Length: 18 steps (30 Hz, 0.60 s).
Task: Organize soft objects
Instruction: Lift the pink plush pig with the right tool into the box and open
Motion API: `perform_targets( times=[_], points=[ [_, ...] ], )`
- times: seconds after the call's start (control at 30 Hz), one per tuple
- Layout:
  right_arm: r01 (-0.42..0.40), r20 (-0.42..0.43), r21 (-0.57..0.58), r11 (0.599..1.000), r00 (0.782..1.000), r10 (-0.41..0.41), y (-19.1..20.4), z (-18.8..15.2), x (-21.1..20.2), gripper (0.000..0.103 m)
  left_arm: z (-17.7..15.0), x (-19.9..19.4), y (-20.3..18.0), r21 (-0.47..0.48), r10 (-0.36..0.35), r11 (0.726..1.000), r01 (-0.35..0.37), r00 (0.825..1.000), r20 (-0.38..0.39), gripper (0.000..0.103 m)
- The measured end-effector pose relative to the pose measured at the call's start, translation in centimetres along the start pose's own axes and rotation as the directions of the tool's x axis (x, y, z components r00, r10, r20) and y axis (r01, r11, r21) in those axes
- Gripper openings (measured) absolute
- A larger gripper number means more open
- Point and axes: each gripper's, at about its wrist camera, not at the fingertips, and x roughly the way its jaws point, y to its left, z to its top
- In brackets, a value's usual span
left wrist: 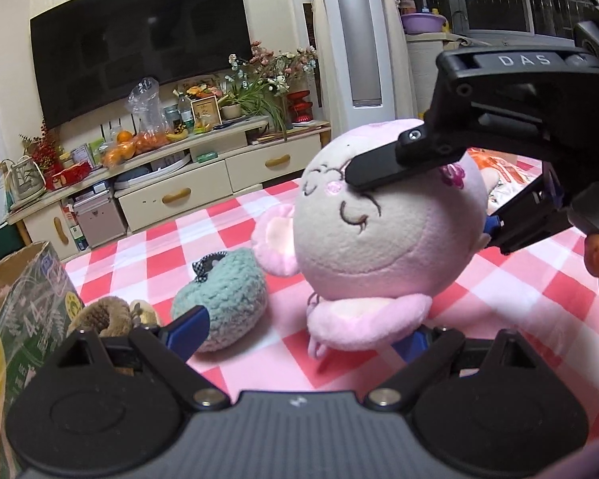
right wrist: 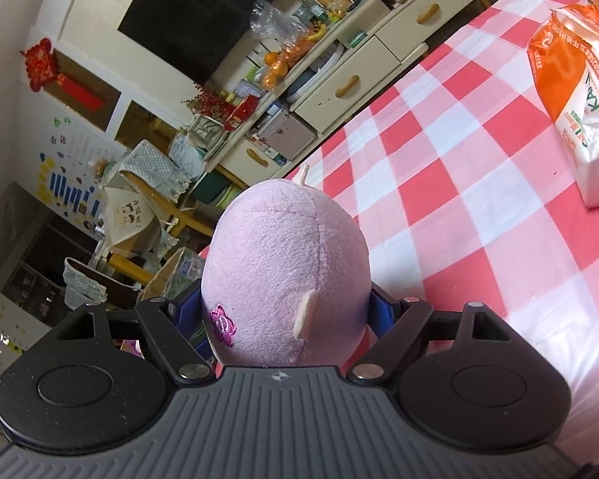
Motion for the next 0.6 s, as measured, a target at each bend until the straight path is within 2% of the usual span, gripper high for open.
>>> perform_targets(
  times=[0.33,0.6],
  points=[
    [0.008,0.002,-0.100,0.995,1.000,-0.008,2.3,0.0,0.5,0.100,-0.6,-2.6,1.4,-0.023,-0.006,1.000,0.007,1.000,0.029,0.093],
    [-0.009,-0.006,-0.207,0.978,1.000,0.008,5.2,0.7,1.5,0.100,-0.5,-4.7,3.6,-0.080,0.004,0.997,0.002,0.997,0.079,0.085]
  ],
)
